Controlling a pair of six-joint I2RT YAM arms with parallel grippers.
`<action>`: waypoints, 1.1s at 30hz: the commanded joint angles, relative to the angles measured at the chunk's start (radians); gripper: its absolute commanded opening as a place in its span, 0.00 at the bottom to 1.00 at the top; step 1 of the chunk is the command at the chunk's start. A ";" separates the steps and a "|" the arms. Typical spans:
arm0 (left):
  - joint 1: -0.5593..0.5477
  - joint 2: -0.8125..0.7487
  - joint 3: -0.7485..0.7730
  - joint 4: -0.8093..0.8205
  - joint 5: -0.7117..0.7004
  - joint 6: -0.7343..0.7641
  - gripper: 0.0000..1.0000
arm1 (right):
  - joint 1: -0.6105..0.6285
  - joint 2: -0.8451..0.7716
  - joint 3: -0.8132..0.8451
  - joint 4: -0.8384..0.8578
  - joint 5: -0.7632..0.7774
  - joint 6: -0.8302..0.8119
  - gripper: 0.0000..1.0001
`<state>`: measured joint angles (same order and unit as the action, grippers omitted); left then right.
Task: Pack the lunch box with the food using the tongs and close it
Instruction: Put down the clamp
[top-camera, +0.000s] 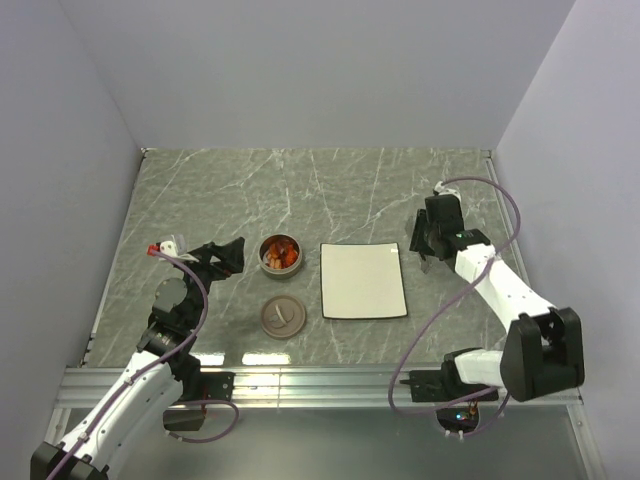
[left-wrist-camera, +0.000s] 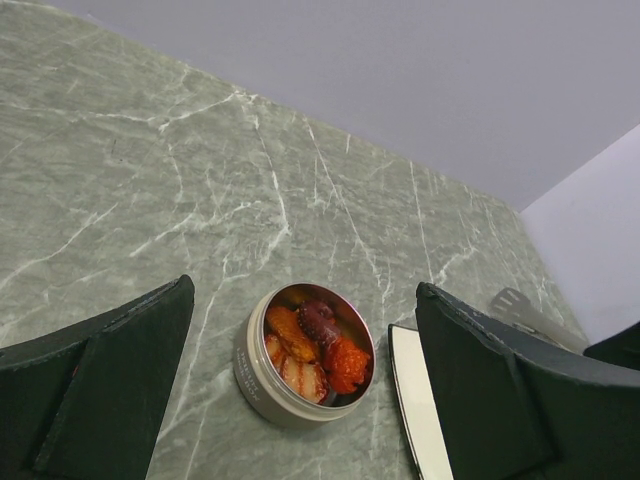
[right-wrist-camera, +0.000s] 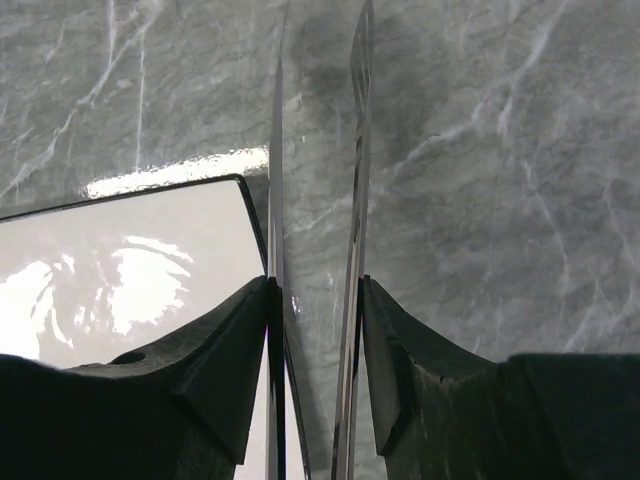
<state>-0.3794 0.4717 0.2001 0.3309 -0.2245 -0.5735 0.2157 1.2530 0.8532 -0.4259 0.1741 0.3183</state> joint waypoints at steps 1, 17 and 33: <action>-0.004 -0.001 0.004 0.031 0.008 -0.014 0.99 | -0.015 0.045 0.069 0.056 -0.039 -0.039 0.49; -0.003 -0.005 -0.004 0.040 0.017 -0.014 0.99 | -0.035 0.194 0.092 -0.073 0.149 0.007 0.50; -0.004 -0.019 -0.008 0.034 0.013 -0.016 0.99 | -0.033 0.333 0.147 -0.131 0.237 0.044 0.57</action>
<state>-0.3794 0.4660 0.2001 0.3313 -0.2245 -0.5735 0.1890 1.5726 0.9508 -0.5419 0.3740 0.3477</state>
